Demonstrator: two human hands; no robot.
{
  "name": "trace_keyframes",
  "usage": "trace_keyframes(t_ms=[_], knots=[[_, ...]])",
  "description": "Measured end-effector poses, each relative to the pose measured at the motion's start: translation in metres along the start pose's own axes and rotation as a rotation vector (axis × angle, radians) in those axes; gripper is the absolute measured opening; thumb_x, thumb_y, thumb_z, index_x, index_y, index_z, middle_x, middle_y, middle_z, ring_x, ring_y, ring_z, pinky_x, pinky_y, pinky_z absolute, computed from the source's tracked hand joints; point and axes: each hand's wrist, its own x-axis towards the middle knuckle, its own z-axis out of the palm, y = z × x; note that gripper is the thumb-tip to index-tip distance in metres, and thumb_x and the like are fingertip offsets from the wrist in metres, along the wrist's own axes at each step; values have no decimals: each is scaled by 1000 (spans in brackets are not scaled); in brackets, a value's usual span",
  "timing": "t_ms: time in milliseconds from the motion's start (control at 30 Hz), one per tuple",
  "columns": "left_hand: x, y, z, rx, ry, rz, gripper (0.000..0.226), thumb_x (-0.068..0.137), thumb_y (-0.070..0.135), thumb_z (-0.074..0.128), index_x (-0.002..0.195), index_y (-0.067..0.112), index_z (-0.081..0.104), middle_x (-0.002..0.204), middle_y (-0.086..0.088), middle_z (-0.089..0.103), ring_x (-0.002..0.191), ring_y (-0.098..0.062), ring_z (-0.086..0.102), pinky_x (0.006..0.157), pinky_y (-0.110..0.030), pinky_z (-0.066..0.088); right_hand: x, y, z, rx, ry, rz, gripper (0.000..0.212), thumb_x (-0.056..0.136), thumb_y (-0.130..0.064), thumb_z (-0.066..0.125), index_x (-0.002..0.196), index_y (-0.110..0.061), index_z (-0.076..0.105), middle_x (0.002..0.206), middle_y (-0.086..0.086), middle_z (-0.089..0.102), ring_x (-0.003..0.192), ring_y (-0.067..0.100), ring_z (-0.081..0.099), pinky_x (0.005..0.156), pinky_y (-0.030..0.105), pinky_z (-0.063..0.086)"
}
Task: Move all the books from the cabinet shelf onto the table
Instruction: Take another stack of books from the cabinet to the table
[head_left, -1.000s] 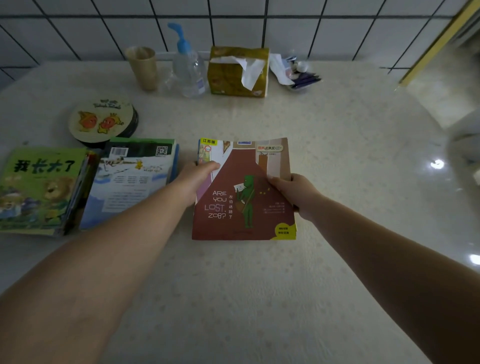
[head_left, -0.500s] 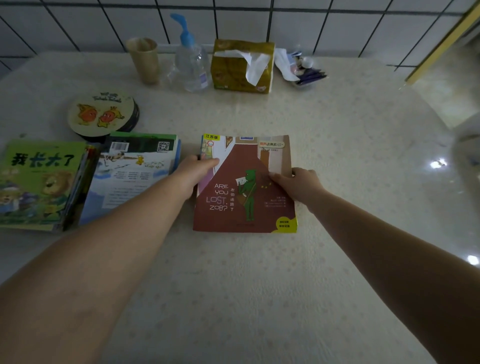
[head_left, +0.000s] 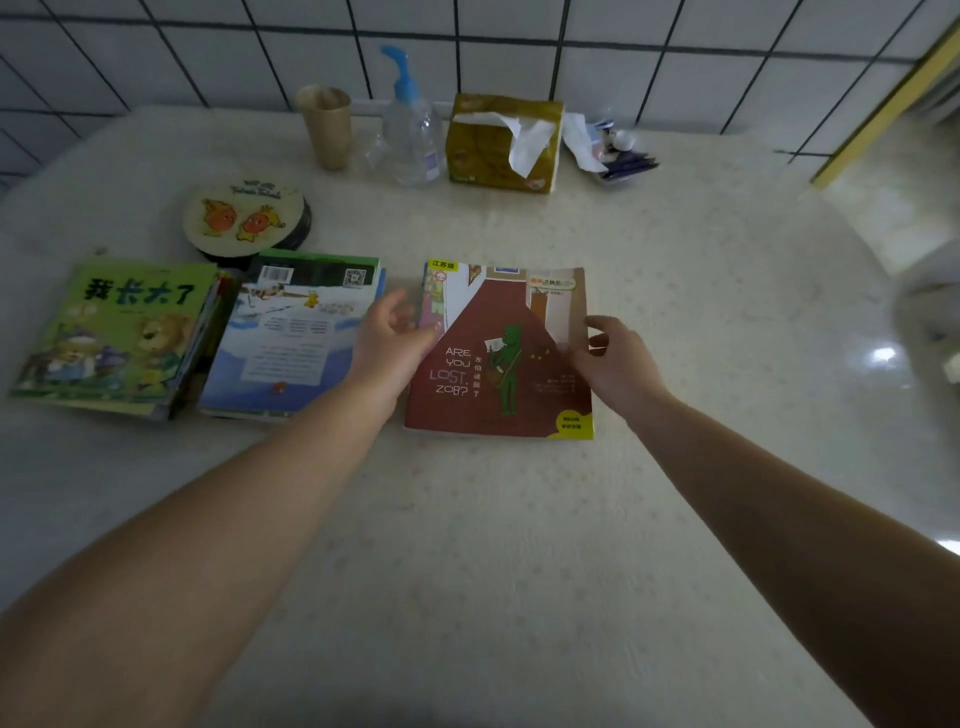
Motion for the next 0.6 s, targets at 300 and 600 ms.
trace_keyframes(t_ms=[300, 600], knots=[[-80, -46, -34, -121, 47, 15, 32, 85, 9, 65, 115, 12, 59, 78, 7, 56, 66, -7, 52, 64, -21, 41, -78, -17, 12, 160, 7, -201, 33, 84, -20, 65, 117, -20, 59, 101, -3, 63, 81, 3, 57, 71, 17, 44], [-155, -113, -92, -218, 206, -102, 39, 85, -2, 61, 123, 2, 51, 93, -2, 61, 51, 13, 55, 52, -11, 43, -142, -33, 74, 165, -246, -320, 30, 84, -15, 67, 112, -16, 58, 86, -9, 57, 70, 0, 51, 70, 18, 42]])
